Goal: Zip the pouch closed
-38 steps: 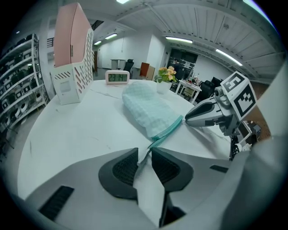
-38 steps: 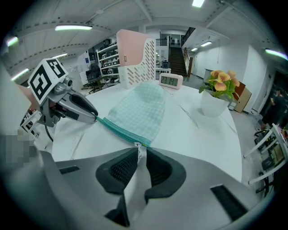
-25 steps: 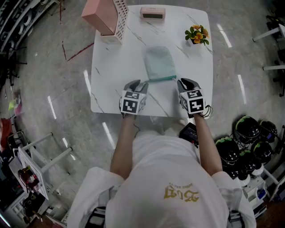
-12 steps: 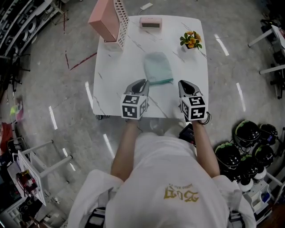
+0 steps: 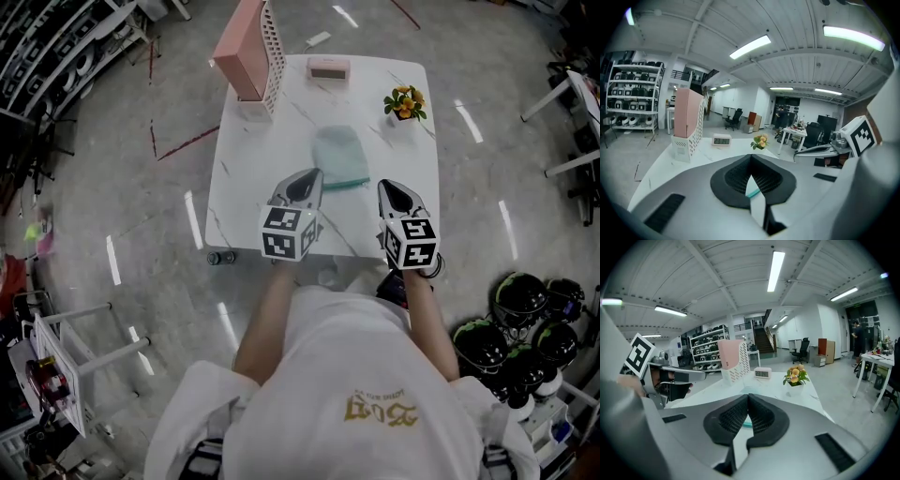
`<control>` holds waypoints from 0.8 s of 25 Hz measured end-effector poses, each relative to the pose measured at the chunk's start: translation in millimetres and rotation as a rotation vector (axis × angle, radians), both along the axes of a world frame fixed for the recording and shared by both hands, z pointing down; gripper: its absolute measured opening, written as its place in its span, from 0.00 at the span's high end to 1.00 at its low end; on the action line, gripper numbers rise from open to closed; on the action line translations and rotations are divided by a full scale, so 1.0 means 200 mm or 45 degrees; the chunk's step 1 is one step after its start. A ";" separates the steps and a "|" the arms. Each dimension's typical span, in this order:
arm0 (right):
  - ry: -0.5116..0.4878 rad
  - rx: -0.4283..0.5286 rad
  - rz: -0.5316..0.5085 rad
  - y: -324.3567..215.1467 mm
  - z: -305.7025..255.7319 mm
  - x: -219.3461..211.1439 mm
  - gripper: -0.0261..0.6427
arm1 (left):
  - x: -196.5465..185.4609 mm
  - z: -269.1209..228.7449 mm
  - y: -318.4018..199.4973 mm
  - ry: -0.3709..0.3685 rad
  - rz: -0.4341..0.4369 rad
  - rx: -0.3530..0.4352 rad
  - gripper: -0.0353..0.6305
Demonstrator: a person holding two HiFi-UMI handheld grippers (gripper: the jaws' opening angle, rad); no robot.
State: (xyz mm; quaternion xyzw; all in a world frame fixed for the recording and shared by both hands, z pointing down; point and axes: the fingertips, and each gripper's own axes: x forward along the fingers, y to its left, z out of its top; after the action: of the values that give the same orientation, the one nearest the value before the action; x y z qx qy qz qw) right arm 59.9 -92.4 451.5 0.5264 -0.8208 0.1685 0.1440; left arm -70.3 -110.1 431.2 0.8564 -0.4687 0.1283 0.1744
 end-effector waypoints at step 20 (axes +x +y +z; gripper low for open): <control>0.001 0.016 0.027 0.02 -0.03 0.00 0.94 | -0.02 0.00 0.04 -0.018 0.003 0.010 0.92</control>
State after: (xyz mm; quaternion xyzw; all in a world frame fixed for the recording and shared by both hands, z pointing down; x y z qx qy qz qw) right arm 60.0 -87.7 445.3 0.5359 -0.8163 0.1648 0.1393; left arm -74.6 -102.5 430.4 0.8568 -0.4693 0.1327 0.1674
